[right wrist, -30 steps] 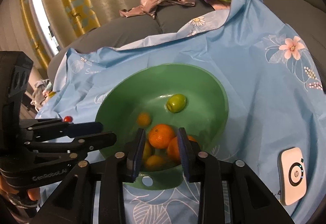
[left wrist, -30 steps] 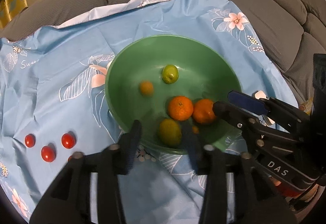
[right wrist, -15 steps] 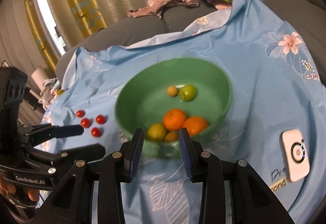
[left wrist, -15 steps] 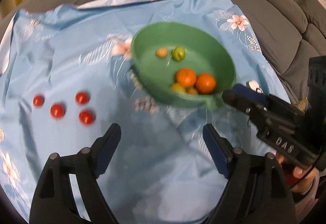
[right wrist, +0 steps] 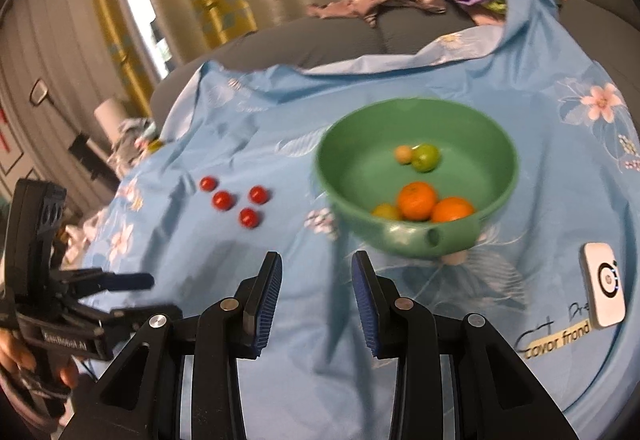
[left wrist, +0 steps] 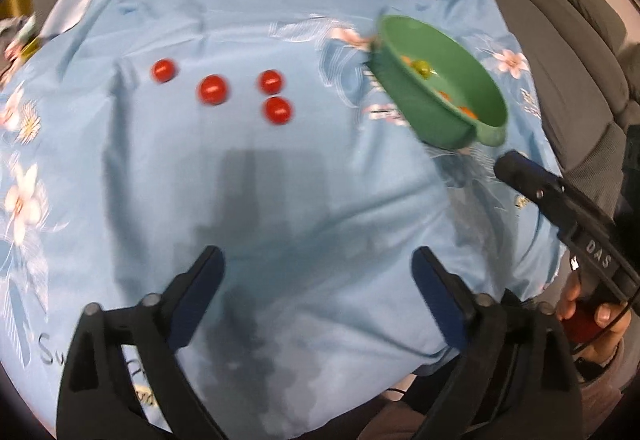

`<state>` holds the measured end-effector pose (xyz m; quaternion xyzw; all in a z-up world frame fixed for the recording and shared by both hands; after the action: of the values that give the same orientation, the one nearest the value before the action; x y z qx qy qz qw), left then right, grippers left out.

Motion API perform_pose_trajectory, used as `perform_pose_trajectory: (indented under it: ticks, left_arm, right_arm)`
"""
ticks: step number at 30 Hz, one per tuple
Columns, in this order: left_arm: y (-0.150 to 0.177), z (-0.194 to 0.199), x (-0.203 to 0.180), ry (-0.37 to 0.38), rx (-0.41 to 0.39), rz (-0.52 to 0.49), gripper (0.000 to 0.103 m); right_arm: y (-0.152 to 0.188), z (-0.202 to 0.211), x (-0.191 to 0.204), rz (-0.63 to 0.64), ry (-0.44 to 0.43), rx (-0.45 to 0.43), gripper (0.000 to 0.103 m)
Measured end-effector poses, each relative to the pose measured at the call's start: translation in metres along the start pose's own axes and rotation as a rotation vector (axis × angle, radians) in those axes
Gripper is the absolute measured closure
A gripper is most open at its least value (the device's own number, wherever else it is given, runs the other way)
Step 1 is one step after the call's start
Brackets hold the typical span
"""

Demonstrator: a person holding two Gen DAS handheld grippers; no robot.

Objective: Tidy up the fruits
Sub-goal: 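Withdraw both open tools from the bowl toward the cherry tomatoes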

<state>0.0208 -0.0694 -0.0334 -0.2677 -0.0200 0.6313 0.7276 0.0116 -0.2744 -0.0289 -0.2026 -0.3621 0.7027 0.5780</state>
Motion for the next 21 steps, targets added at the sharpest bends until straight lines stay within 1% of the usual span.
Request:
perform_pose_trajectory:
  ticks: [5,10,14,21]
  left_arm:
    - [0.008,0.008,0.018,-0.014,-0.012,0.036,0.002]
    - [0.014,0.011,0.026,-0.014,-0.013,0.050,0.001]
    - [0.016,0.016,0.035,-0.001,-0.022,0.060,0.001]
    - [0.018,0.020,0.045,0.035,-0.032,0.058,0.001]
  right_arm:
    - [0.004,-0.007,0.022,0.045,-0.021,0.040,0.067]
    - [0.004,-0.012,0.041,0.089,-0.035,0.062,0.067]
    - [0.005,-0.016,0.053,0.121,-0.032,0.081,0.066]
    - [0.003,-0.024,0.067,0.138,-0.029,0.110,0.065]
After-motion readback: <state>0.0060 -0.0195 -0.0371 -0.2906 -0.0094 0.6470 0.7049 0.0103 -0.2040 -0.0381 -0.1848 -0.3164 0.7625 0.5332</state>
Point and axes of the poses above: each gripper's, at about its wrist camera, not at the fingertips, and z roughly against the way its jaws point, x to its left, y to its underside, the point moved 3 cm from there along -z, roughly the way its jaws point, and after that the axes turned 7 degrees about z, right-handed, at the moved point
